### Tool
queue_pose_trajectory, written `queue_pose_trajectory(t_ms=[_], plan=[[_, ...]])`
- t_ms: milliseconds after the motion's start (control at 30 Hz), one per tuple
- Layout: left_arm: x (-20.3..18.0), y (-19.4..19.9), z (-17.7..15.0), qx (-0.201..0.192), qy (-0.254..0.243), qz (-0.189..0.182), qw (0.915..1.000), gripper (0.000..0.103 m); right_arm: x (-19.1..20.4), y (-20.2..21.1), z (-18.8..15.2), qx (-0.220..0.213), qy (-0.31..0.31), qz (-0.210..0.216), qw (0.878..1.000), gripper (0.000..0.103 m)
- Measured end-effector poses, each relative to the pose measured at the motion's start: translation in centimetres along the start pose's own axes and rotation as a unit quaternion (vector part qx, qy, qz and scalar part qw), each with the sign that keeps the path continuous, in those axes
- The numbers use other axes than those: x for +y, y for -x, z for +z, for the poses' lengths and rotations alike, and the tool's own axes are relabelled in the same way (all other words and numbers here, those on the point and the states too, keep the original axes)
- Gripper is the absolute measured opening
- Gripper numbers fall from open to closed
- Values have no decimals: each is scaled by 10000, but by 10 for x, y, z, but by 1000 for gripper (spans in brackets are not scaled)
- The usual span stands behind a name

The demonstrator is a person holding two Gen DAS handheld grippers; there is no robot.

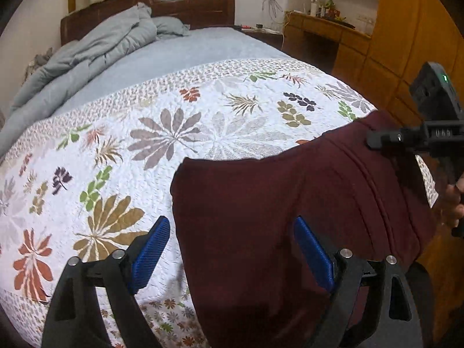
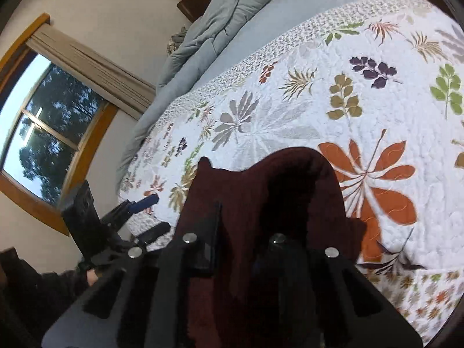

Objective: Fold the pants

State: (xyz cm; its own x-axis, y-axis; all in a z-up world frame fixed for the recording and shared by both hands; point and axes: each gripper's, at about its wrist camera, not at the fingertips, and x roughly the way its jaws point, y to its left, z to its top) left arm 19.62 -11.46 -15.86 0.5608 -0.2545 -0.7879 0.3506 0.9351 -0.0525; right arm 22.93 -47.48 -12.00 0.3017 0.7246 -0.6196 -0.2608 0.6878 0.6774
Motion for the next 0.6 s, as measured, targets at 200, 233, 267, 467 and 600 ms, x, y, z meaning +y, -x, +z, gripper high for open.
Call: queue_pose_trajectory(t_ms=[200, 233, 267, 467, 600], plan=[[4, -16, -1, 124, 32, 18, 9999, 88, -57, -14, -26, 341, -817, -268, 9957, 28], [4, -16, -2, 141, 17, 26, 9999, 88, -54, -10, -26, 302, -801, -203, 9961, 36], [5, -17, -1, 166, 2, 16, 9999, 88, -50, -4, -26, 202, -822, -94, 9964, 52], [57, -15, 14, 38, 1172, -1620, 9798, 89, -47, 35, -53, -70, -1417, -218, 9896, 72], [90, -43, 16, 428, 2069, -2688, 9397, 89, -46, 39, -76, 27, -1618, -76, 9868, 76]])
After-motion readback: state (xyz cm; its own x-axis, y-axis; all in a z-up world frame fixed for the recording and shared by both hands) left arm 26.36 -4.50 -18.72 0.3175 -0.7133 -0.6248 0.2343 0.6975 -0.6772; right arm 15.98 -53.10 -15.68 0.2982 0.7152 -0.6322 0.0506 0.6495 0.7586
